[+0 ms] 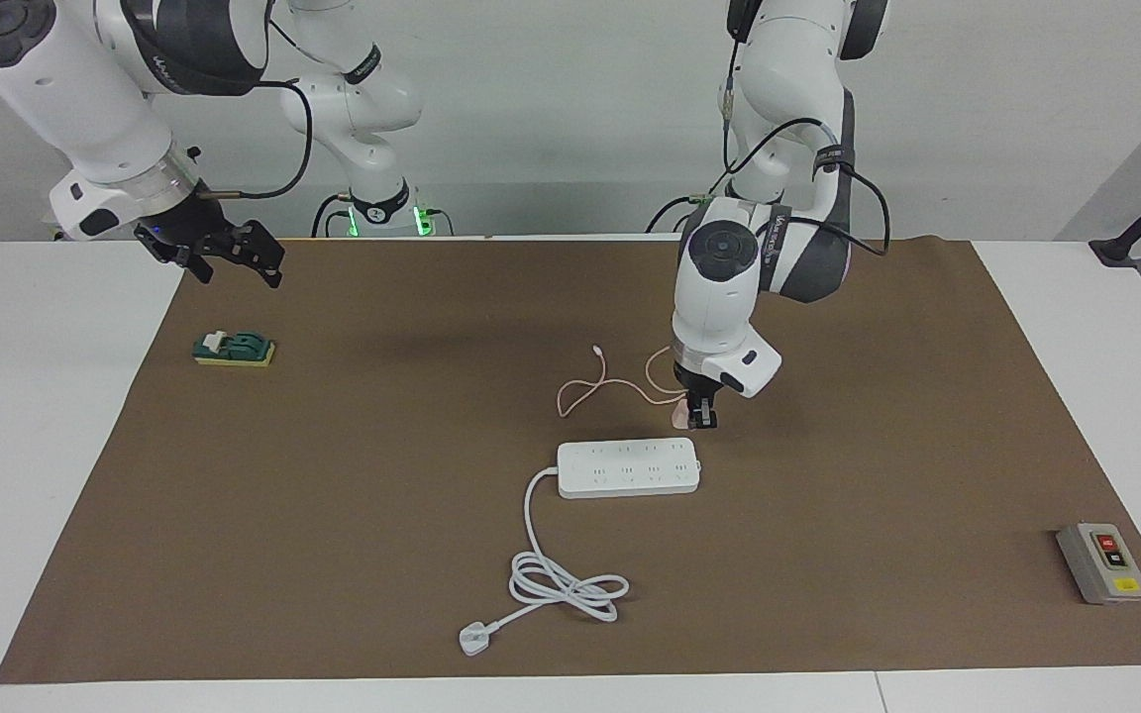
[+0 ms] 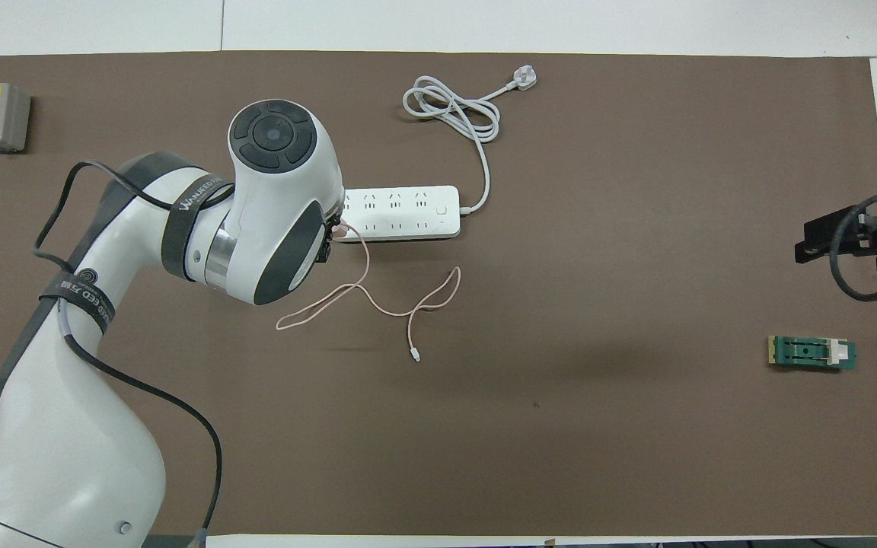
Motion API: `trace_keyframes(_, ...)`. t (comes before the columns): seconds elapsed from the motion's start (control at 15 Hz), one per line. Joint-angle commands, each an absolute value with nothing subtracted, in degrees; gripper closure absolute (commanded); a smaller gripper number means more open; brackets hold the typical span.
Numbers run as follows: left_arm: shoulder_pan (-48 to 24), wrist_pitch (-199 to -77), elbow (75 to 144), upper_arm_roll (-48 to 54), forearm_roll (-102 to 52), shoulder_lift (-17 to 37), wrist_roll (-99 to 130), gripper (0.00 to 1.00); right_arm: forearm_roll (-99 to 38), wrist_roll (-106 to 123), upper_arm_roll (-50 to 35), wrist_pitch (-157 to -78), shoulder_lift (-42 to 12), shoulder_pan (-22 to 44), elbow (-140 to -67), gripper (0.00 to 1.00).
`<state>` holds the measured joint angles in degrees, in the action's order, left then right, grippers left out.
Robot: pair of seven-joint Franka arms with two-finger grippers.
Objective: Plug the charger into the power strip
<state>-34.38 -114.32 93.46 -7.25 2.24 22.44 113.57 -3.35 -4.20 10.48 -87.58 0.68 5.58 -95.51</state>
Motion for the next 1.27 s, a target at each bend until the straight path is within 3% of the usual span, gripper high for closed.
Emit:
trace_keyframes(0.0, -34.4, -112.2, 91.8, -7.9, 2.6, 23.0, 114.3, 1.0, -2.7, -3.0, 9.9, -86.4, 1.1, 4.8, -95.2, 0.0)
trace_keyframes(0.27, -34.3, -109.6, 90.2, -8.3, 2.8, 25.1, 114.4, 1.0, -2.6, -3.0, 9.9, -86.5, 1.1, 4.8, -95.2, 0.0)
trace_keyframes(0.47, -34.1, -105.6, 84.6, -8.6, 2.8, 29.3, 115.6, 1.0, -2.7, -3.0, 9.9, -86.4, 1.1, 4.8, -95.2, 0.0)
trace_keyframes(1.2, -34.2, -107.3, 84.3, -8.6, 2.8, 30.0, 116.9, 1.0, -2.7, -3.0, 9.9, -86.4, 1.1, 4.8, -95.2, 0.0)
